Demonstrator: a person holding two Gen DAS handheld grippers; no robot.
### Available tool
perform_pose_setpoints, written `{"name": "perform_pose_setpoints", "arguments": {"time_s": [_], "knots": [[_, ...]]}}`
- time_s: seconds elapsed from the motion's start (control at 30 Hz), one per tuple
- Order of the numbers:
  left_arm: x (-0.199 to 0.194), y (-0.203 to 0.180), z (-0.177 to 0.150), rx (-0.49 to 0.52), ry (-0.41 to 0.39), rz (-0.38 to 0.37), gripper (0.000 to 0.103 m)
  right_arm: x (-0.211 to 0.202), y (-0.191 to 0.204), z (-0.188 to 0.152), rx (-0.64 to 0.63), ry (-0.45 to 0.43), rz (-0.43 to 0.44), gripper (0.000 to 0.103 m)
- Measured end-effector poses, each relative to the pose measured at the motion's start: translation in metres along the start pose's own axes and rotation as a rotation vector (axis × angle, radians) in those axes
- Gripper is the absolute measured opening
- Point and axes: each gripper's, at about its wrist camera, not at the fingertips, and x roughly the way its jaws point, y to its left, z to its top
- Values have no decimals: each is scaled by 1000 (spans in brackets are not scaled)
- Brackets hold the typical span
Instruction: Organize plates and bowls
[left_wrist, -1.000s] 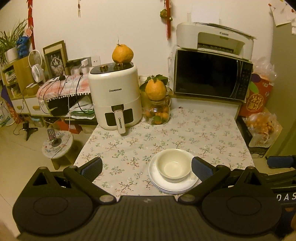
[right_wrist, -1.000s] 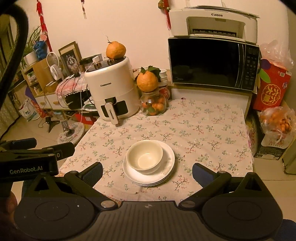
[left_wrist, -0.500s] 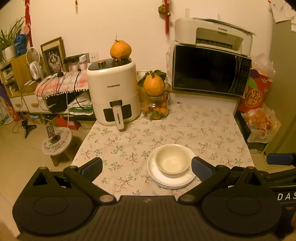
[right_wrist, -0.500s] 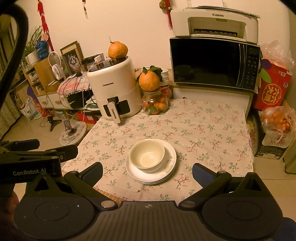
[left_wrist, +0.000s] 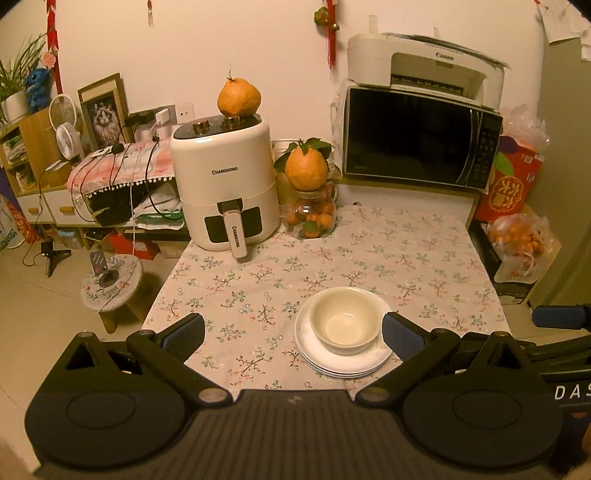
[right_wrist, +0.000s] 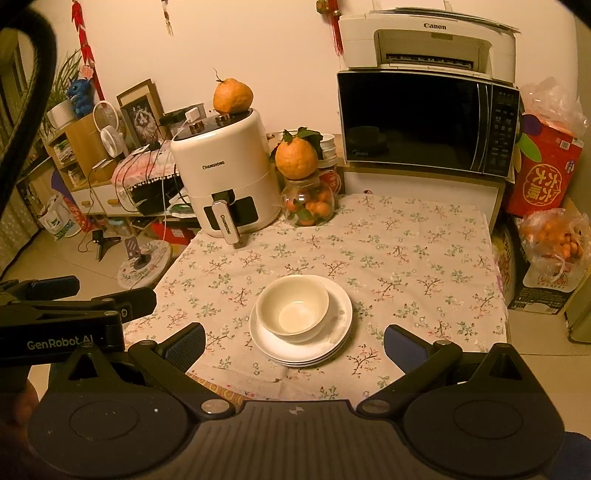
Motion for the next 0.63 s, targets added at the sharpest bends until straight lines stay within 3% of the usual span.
{"name": "perform_pose_setpoints", "arguments": {"time_s": [0.63], "knots": [[2, -1, 1, 4, 3, -8, 102, 2, 0, 0, 1, 5, -6, 101]]}}
